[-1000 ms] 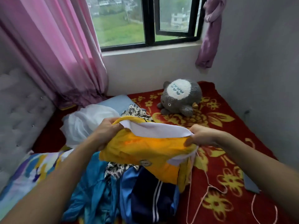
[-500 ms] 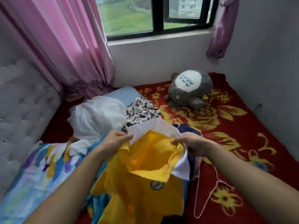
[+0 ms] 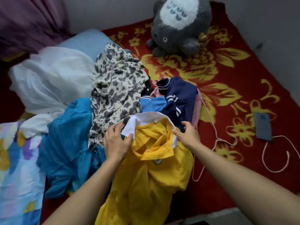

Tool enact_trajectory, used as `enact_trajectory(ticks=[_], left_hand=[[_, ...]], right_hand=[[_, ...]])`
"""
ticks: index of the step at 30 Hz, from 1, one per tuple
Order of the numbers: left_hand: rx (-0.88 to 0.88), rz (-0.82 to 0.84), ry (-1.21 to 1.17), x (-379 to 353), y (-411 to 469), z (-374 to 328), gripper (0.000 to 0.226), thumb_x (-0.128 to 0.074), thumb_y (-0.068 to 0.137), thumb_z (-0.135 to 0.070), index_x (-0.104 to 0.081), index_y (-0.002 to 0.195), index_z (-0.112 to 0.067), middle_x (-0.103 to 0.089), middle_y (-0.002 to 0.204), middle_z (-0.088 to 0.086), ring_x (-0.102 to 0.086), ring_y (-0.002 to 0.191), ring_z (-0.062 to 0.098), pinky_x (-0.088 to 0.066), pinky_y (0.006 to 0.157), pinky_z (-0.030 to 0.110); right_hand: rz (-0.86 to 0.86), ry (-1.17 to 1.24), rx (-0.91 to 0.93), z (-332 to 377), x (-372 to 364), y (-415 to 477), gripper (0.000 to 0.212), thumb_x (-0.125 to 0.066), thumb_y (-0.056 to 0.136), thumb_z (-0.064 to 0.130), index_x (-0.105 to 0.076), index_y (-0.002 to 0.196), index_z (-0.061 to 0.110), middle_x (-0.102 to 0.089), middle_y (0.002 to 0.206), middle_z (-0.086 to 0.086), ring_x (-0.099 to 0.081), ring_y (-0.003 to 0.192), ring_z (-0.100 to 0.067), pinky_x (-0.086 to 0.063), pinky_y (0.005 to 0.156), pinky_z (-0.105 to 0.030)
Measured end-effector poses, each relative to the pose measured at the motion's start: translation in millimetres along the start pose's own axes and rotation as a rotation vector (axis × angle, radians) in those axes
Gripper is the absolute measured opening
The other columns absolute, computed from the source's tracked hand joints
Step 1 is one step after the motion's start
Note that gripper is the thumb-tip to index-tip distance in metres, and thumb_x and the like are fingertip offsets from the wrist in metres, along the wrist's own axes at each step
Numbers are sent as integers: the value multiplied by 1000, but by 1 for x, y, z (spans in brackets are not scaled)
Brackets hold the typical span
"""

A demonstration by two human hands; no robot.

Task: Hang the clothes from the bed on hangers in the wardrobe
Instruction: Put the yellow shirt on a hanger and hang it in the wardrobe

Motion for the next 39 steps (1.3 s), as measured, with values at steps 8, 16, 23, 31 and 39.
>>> enact_trajectory(ticks=[8,16,23,31,39], left_hand=[[-80,199,246,-52,22,-28,52,-59,83,-14,-48,133,-25,-57,120,9,-55,108,30,-48,84,42],[119,483,-674,-33,22,-50,47,-74,80,-11,-61,123,-20,-61,124,-1,-60,111,15,-55,90,38],[213,366,-689,8,27,-31,25,-70,83,-9,-69,107,-16,-72,97,3,-70,89,21,-59,77,37],[297,211,-490,14,21,-1,32,-59,94,-29,-69,79,-3,-62,61,13,-59,58,25,-46,61,37],[59,36,-130,7,20,-41,23,-57,92,-36,-61,83,-15,-62,74,5,-59,70,28,-47,59,39]], right_hand=[[37,104,-158,-46,-47,-5,17,-61,84,21,-61,69,12,-61,67,0,-56,67,-21,-45,61,-37],[130,565,-132,-22,8,25,13,-64,90,30,-67,85,18,-66,70,2,-60,64,-14,-45,55,-27],[232,891,-499,-44,-5,43,20,-51,93,7,-65,98,-7,-68,82,-20,-64,71,-30,-53,58,-34],[301,479,51,-3,13,15,42,-59,86,56,-73,89,17,-67,89,8,-60,89,-7,-46,80,-25],[10,175,-27,-79,24,38,23,-66,89,35,-65,72,19,-62,69,2,-59,70,-17,-43,68,-34]])
Point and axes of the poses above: each hand's wrist, its own y-axis towards the middle knuckle, its own x-axis out of the back of the hand, z = x × y, the point moved 9 cm from there along y, towards the middle knuckle
